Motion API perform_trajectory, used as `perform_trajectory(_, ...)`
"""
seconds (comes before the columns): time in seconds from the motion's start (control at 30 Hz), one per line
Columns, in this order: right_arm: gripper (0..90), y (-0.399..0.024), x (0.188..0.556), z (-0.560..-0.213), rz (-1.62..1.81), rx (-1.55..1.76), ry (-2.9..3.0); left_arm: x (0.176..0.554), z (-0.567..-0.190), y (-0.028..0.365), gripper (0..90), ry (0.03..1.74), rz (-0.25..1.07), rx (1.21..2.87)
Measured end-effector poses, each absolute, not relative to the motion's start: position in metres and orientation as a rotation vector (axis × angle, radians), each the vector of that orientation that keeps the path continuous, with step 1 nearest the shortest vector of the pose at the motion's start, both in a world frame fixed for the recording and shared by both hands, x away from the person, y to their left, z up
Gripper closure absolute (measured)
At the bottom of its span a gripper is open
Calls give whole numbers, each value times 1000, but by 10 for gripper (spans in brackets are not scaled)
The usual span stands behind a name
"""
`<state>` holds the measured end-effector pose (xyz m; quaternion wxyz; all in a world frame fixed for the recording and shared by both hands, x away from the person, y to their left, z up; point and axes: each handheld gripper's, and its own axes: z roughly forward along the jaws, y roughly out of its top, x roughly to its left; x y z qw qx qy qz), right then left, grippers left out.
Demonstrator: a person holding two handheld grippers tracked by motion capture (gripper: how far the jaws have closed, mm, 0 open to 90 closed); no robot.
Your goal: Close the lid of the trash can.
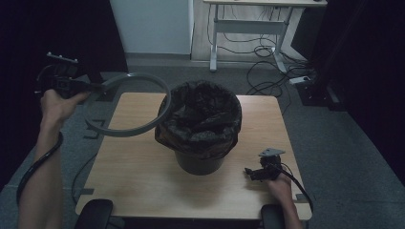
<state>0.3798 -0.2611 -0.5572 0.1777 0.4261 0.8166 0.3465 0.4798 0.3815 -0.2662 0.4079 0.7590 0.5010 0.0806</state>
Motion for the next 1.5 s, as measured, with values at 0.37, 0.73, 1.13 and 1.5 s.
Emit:
perform_trajectory(0.37,0,-261,380,-557,981,1206,2309,494,-267,345,789,1205,173,1946)
perform_trajectory(0.73,0,-261,380,-557,982,1206,2309,506,-269,308,789,1143,148,1974)
perform_trajectory(1.13,0,-261,380,-557,983,1206,2307,517,-267,264,789,1064,132,2004)
perform_trajectory(1.5,0,-261,380,-557,983,1207,2307,523,-270,229,789,1005,120,2020)
